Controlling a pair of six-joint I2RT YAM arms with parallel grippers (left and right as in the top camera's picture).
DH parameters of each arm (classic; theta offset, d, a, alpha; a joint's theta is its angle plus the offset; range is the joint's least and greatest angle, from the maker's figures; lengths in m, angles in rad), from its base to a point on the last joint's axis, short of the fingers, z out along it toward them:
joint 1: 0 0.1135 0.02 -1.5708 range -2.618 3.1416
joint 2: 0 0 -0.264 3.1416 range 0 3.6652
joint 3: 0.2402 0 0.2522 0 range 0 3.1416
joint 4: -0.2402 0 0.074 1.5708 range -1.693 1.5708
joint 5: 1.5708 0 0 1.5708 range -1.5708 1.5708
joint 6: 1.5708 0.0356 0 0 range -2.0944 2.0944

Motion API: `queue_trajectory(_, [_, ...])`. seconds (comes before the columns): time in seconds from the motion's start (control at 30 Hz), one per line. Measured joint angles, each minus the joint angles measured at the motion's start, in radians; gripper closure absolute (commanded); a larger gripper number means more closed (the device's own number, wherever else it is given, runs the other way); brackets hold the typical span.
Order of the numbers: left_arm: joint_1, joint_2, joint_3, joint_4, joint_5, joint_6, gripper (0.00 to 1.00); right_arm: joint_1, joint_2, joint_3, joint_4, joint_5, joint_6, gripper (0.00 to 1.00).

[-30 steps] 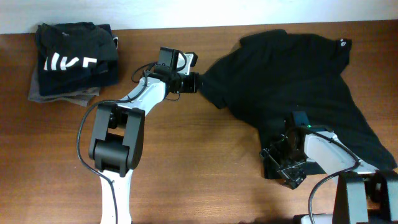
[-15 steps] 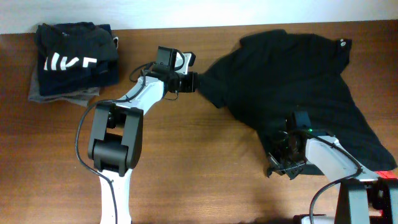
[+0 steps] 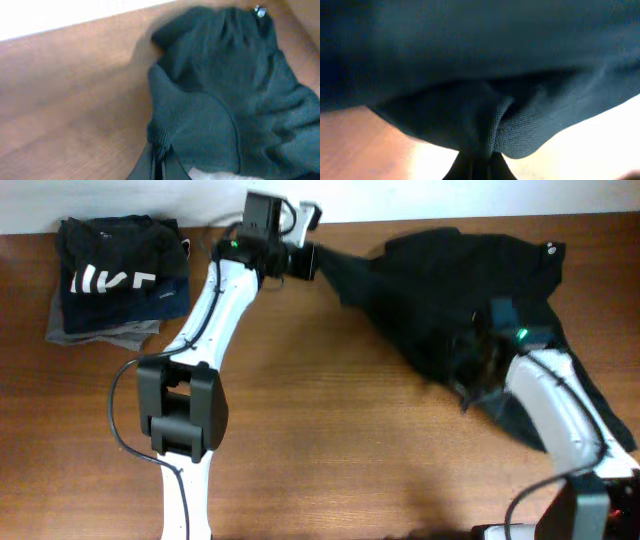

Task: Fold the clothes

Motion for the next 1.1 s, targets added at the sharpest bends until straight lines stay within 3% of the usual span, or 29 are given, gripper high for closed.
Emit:
queue_trajectory(0.33, [-0.001,0.0,0.388,-0.134,-0.157,0.088,1.0,0.0,0.001,0.588,-0.117,0.12,-0.213,0.96])
queue_trajectory(0.57, [-0.001,0.0,0.627,-0.201,-0.273,0.128,1.0,0.0,0.0,0.878,-0.19,0.14,-0.313,0.96])
queue_trajectory(0.9, [0.0,0.0,0.844,-0.54,-0.652,0.092,1.0,0.013,0.029,0.944,-0.195,-0.092,-0.408,0.96])
queue_trajectory(1.1, [0.0,0.0,0.885,-0.633,-0.869,0.038,0.99,0.083,0.103,0.944,-0.154,-0.19,-0.446,0.96])
